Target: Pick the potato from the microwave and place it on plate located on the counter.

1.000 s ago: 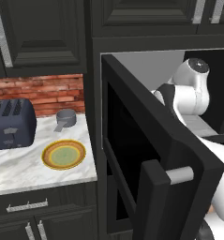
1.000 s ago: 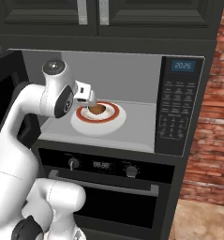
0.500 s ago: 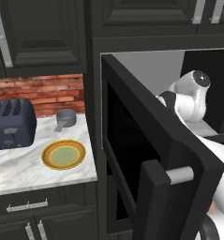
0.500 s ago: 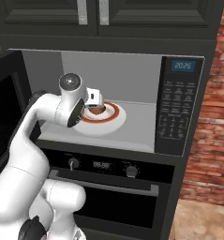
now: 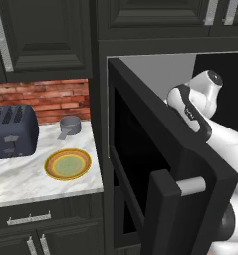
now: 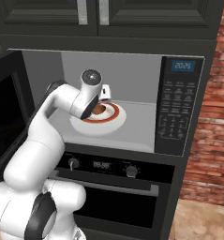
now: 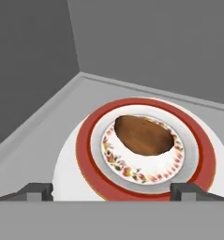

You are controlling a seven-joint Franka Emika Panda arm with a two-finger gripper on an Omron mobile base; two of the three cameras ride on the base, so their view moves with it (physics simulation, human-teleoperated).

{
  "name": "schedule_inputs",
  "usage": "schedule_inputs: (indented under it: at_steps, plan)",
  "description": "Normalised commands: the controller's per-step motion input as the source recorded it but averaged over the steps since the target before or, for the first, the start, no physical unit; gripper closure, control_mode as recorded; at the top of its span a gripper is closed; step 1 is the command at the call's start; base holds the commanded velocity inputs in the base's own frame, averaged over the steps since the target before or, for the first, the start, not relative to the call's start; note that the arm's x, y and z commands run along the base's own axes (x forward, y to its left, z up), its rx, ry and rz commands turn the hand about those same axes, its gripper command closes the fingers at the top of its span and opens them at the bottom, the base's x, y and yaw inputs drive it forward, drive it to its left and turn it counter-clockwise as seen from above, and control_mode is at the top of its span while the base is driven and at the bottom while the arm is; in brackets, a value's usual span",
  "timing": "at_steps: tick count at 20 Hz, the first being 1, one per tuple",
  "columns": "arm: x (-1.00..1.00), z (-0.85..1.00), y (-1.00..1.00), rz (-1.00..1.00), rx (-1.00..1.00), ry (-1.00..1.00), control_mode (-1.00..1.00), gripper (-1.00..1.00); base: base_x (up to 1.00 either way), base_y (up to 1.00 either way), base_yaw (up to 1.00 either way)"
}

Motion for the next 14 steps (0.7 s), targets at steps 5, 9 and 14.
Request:
schedule_inputs:
  at_steps: [5, 9, 14]
  plan:
    - [0.32, -0.01, 0.0, 0.12, 0.0, 0.13, -1.0, -1.0, 0.0, 0.0, 0.0]
    - [0.29, -0.28, 0.0, 0.09, 0.0, 0.11, -1.0, -1.0, 0.0, 0.0, 0.0]
    - [0.14, -0.47, 0.0, 0.07, 0.0, 0.0, -1.0, -1.0, 0.0, 0.0, 0.0]
